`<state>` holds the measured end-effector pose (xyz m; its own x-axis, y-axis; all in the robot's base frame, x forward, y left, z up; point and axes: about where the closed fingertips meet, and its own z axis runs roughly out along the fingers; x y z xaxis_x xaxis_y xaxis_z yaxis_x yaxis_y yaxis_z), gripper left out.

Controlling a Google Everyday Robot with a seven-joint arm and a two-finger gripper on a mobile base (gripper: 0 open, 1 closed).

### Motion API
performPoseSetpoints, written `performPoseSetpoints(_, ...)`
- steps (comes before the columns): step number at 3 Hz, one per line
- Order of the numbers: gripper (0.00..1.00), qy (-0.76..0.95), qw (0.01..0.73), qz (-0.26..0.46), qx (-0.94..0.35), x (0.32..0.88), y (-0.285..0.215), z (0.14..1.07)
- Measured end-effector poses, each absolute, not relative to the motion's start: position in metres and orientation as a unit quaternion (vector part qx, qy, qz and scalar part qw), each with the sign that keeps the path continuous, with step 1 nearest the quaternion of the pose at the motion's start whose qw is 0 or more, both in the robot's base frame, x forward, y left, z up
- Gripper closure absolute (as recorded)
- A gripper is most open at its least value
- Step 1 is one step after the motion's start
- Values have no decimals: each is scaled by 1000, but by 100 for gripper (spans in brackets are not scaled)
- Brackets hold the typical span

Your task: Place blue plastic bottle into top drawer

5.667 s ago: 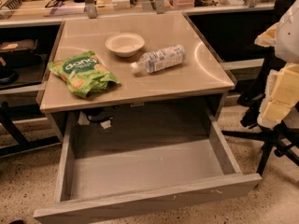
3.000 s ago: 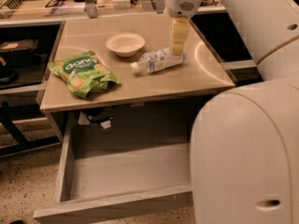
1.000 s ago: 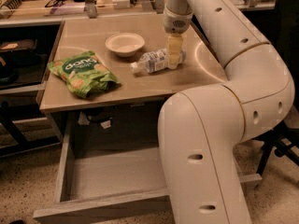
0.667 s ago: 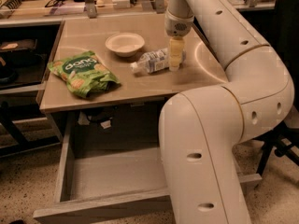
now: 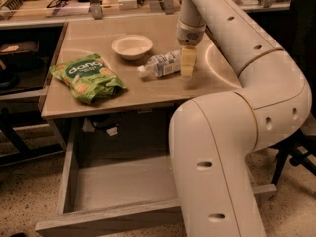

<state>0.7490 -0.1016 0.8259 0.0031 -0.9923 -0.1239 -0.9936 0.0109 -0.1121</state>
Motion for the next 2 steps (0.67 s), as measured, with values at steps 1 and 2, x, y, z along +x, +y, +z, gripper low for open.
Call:
performPoseSetpoints(1,19,705,98,-3,-702,758,-98,824)
performPoseSetpoints(2,42,705,107,-7,-702,765,-95,821)
